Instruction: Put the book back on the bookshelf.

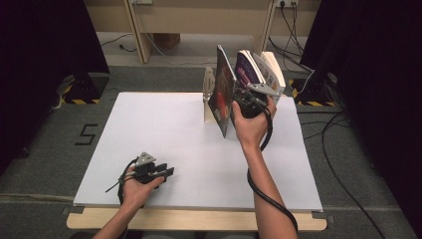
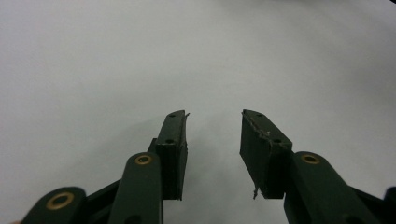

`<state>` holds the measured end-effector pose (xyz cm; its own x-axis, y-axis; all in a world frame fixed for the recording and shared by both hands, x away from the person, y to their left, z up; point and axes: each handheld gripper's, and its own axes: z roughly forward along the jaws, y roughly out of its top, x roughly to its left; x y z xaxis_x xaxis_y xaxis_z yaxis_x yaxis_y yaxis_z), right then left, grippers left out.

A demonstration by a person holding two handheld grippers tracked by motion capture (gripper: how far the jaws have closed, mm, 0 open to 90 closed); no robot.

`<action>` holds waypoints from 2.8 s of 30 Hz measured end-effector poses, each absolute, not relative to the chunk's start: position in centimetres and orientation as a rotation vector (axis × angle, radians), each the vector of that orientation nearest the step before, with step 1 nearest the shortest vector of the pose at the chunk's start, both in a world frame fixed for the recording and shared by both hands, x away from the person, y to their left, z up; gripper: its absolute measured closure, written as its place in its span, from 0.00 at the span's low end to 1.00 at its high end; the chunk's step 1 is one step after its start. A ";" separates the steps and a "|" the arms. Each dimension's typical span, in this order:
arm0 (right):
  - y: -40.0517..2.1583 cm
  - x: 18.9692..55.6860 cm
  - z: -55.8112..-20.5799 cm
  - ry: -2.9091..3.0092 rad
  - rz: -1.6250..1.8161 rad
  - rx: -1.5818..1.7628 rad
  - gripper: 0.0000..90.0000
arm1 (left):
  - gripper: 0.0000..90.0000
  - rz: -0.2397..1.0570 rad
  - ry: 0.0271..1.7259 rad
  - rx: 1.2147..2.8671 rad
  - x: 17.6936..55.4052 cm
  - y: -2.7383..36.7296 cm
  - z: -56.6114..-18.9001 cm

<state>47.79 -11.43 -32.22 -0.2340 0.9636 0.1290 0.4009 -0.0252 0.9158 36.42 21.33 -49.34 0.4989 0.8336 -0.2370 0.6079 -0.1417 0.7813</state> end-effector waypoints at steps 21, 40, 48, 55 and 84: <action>-13.3 46.4 -33.4 1.699 1.218 1.482 0.59 | 0.65 0.325 1.209 1.842 36.3 21.3 -49.2; -14.9 45.3 -34.5 1.717 1.183 1.522 0.58 | 0.65 0.330 1.204 1.837 36.3 21.2 -49.1; -15.7 44.8 -34.9 1.729 1.169 1.531 0.58 | 0.64 0.332 1.206 1.835 36.3 21.3 -49.0; -16.4 44.2 -35.8 1.747 1.154 1.558 0.58 | 0.64 0.333 1.208 1.833 36.3 21.3 -49.0; -19.3 42.1 -38.9 1.798 1.121 1.636 0.57 | 0.63 0.333 1.218 1.826 36.2 21.7 -49.0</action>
